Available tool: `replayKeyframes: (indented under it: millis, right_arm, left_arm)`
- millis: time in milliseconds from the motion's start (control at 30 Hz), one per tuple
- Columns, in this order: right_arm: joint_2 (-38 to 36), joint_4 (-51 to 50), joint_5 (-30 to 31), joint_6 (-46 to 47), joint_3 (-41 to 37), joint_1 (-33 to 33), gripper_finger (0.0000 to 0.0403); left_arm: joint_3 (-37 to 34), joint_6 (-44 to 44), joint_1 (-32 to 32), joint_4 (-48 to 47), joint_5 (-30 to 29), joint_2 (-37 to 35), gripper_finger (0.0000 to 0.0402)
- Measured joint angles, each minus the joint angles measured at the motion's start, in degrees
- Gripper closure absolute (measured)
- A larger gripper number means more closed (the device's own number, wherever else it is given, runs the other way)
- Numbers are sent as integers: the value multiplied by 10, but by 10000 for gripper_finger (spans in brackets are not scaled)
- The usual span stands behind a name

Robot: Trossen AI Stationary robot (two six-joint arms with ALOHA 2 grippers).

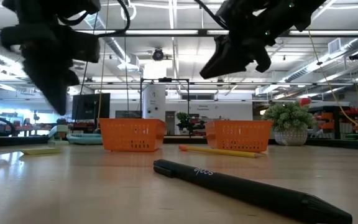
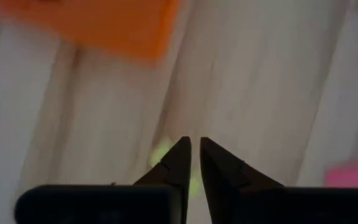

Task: Sort crayons/erasers/pens/pencils in bins
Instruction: Put the yellow eraser into the top left orange bin

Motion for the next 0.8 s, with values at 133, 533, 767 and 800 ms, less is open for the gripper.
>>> replayKeyframes:
  millis: [133,533,767,800]
  right_arm:
    - [0,-59,-3,54,0,17,301]
    - [0,-90,2,119,0,70,301]
    - [0,-90,4,132,0,70,301]
    - [0,-90,4,132,0,70,301]
  left_arm:
    - [58,11,-21,-118,5,37,347]
    - [97,-133,17,-192,18,106,227]
    - [54,-217,28,-153,54,142,183]
    - [54,-222,28,-150,54,147,181]
